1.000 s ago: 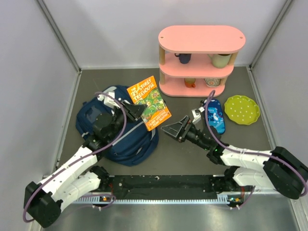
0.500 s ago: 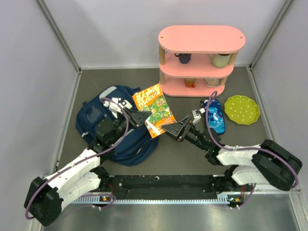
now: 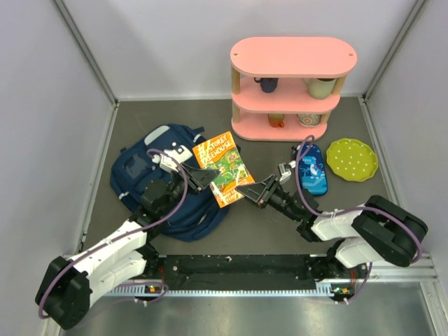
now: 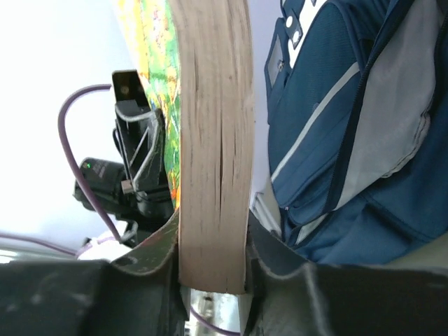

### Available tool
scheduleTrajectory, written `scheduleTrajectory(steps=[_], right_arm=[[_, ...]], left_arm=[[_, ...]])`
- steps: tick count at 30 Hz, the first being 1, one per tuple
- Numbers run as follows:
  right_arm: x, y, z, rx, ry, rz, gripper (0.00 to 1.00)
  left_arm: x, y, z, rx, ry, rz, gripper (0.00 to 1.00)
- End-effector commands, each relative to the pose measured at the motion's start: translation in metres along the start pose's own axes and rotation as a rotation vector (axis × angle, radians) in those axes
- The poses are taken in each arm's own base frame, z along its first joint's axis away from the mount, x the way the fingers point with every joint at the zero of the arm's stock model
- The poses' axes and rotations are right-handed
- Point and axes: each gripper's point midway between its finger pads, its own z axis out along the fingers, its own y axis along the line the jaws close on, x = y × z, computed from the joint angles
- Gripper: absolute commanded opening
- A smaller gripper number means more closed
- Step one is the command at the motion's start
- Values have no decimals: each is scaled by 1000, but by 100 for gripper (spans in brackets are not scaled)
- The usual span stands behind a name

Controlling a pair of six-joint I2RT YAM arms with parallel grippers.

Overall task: Pack the student bag
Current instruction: Pick up the book from the center of the board.

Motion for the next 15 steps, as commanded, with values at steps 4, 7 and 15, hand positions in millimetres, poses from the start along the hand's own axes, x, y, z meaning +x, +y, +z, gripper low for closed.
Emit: scheduleTrajectory(steps=[4, 7, 15], right_arm=[[-15, 58, -9, -237, -81, -76, 0], [-12, 57, -13, -238, -70, -80, 0], [-8, 74, -23, -300, -23, -81, 0]], left_arm=[[-11, -43, -5, 181, -35, 4, 37], [-12, -39, -5, 155, -39, 42, 72], [-31, -46, -3, 126, -86, 228, 98]])
